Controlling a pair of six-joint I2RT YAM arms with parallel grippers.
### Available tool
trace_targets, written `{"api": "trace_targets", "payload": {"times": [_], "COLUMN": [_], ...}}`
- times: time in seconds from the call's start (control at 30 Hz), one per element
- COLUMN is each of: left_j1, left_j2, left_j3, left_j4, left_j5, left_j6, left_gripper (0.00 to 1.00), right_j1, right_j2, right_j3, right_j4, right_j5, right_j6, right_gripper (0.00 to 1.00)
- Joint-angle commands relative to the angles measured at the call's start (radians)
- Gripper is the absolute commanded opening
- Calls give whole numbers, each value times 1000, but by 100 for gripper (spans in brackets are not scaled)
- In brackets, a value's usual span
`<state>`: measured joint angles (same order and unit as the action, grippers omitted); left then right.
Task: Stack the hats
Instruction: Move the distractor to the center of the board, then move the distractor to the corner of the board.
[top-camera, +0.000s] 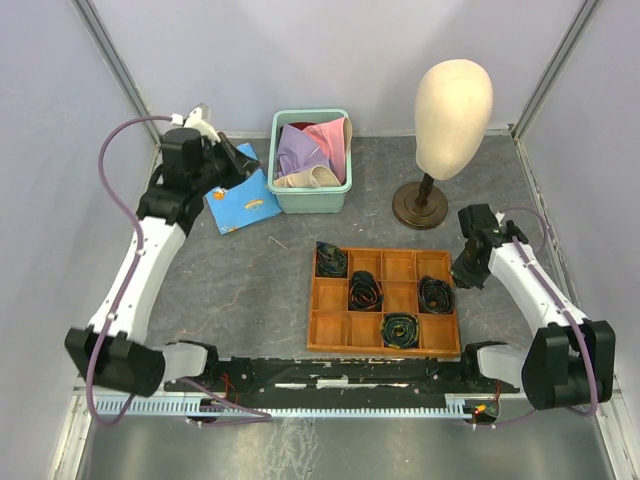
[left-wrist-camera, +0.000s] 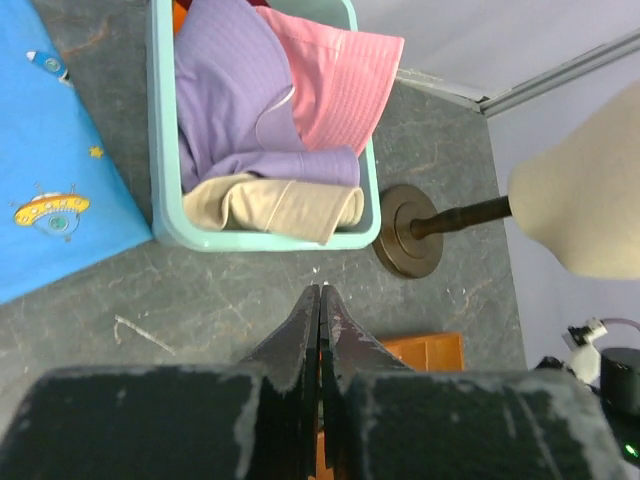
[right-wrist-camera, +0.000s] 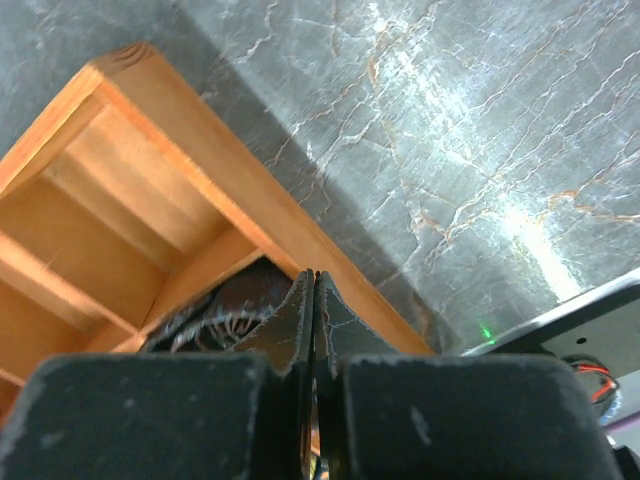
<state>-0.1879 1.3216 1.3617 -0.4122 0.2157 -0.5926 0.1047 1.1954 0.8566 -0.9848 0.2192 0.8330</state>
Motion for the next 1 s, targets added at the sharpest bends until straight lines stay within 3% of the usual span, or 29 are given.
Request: {"api": "trace_targets", "payload": {"times": [0.0, 0.2, 0.33, 0.63, 0.83, 0.97], "left_j1": [-3, -4, -4, -6, -5, -5], "left_j2": [-158, -278, -305, -286, -278, -286], "left_j3": [-48, -66, -13, 22, 24, 23], "left_j4": [-48, -90, -147, -155, -159, -189], "left_j5": [-9, 22, 8, 74, 117, 125], "left_j6": [-14, -59, -43, -46, -50, -34], "left_gripper": [3, 3, 3, 3, 3, 3], "right_j1": [-14, -79, -39, 381, 701, 803], "right_j2": [45, 170, 223, 258, 493, 598], "right_j3": [-63, -83, -90, -18, 187, 290], "right_j4": [115, 203, 240, 317, 466, 594], "right_j5": [58, 14, -115, -170, -191, -211], "right_j6": [123, 99, 151, 505, 712, 750], "right_gripper": [0, 0, 0, 0, 0, 0]}}
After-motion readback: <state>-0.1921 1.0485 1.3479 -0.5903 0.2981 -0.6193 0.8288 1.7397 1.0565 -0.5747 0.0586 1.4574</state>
